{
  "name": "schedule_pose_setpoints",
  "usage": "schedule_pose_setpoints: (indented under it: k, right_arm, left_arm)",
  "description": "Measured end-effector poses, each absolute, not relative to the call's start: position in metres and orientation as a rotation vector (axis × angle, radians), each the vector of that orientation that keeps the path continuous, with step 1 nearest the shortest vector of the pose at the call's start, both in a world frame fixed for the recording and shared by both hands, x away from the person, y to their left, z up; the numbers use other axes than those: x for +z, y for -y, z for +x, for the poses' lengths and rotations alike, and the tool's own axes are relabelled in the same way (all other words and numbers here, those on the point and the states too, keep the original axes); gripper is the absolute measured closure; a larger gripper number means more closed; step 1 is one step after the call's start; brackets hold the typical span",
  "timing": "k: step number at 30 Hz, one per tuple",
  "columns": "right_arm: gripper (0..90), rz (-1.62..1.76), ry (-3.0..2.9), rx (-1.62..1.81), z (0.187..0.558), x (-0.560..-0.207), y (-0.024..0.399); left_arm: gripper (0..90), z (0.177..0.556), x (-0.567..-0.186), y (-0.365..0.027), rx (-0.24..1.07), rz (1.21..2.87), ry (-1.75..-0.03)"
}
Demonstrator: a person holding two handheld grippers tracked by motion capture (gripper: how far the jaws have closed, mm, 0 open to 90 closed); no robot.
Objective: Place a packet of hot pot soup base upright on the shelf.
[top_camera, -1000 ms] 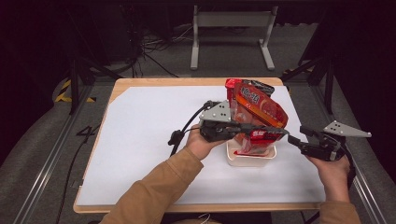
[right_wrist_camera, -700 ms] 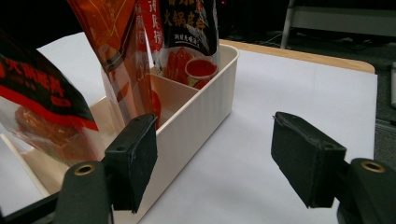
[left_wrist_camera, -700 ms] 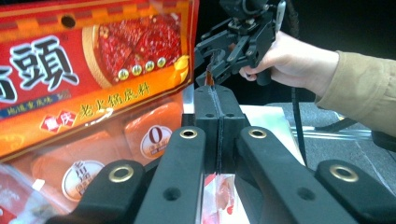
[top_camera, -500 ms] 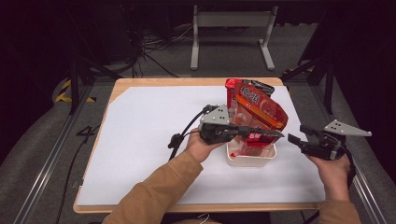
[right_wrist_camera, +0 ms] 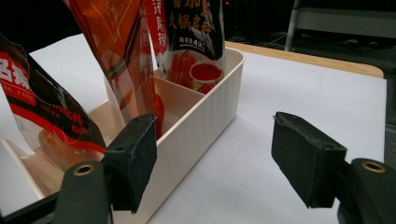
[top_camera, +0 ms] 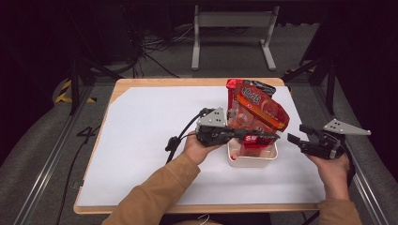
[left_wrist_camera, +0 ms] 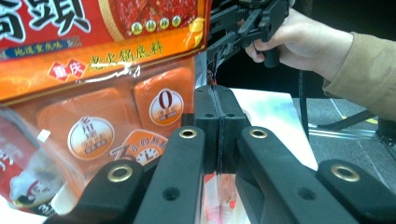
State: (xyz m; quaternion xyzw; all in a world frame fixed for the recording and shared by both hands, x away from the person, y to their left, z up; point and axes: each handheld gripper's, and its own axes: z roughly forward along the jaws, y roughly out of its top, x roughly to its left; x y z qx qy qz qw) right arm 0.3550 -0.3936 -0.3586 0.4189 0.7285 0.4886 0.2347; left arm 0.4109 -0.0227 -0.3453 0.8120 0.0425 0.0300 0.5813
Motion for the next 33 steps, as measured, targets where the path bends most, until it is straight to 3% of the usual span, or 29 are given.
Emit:
schedule_pose_setpoints:
  k: [15,25,33]
  right_arm:
    - [30.8,1.133,-2.004,1.345,0.36,-0.357,0.39]
    - [30.6,1.132,-2.009,1.345,0.362,-0.358,0.389]
    - [30.5,1.134,-2.008,1.349,0.362,-0.358,0.39]
  left_arm:
    - [85.3,0.41,-0.353,0.015,0.082,1.956,-0.133]
    - [55.8,0.412,-0.352,0.009,0.07,1.94,-0.179]
    - [39.9,0.407,-0.341,-0.006,0.069,1.936,-0.211]
